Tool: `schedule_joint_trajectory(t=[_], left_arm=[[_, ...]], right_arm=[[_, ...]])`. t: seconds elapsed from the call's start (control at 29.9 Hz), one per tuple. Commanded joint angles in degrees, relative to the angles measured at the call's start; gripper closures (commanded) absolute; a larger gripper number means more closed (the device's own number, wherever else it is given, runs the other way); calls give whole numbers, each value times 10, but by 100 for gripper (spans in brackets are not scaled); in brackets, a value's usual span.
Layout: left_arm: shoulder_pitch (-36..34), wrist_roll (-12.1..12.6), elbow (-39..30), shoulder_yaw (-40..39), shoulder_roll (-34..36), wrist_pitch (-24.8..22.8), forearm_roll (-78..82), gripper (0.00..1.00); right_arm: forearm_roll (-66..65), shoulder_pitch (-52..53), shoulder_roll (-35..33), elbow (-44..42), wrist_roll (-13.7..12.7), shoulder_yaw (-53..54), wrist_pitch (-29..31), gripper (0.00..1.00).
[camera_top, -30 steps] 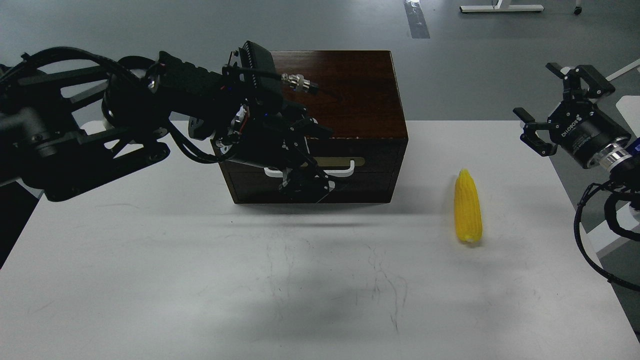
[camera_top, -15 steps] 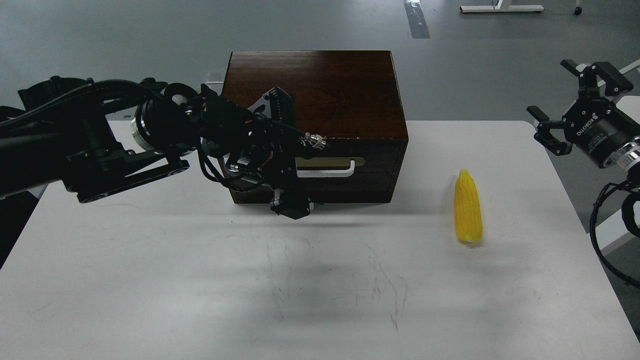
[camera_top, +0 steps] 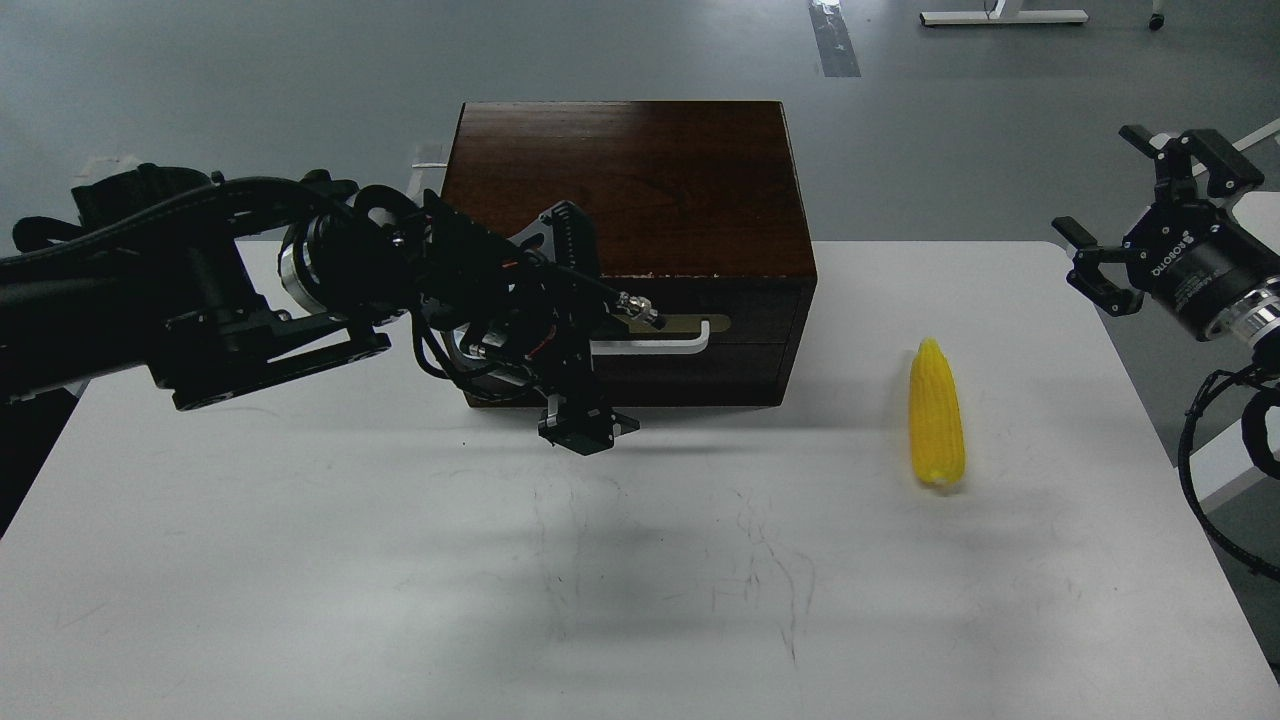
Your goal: Put corn in drawer with both arms
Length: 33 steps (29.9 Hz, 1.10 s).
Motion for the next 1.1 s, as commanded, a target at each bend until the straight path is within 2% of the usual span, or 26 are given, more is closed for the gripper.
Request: schedule_joint_trajectory(t=[0.0, 0.13, 0.77, 0.87, 1.07], left_arm=[[0, 0, 14, 1, -5, 0, 0, 2], [-1, 0, 31, 2, -16, 0, 0, 2], [-1, 0, 24, 35, -31, 0, 0, 2], [-3, 0, 20, 35, -37, 0, 0, 2], [-15, 0, -31, 37, -34, 0, 0, 2]], right_arm=[[0, -1, 3, 0, 0, 0, 0, 0], [-1, -1, 5, -1, 0, 0, 0, 0], [0, -1, 9, -4, 0, 2, 0, 0], [-1, -1, 9, -4, 0, 2, 0, 0], [-1, -1, 9, -5, 0, 2, 0, 0]])
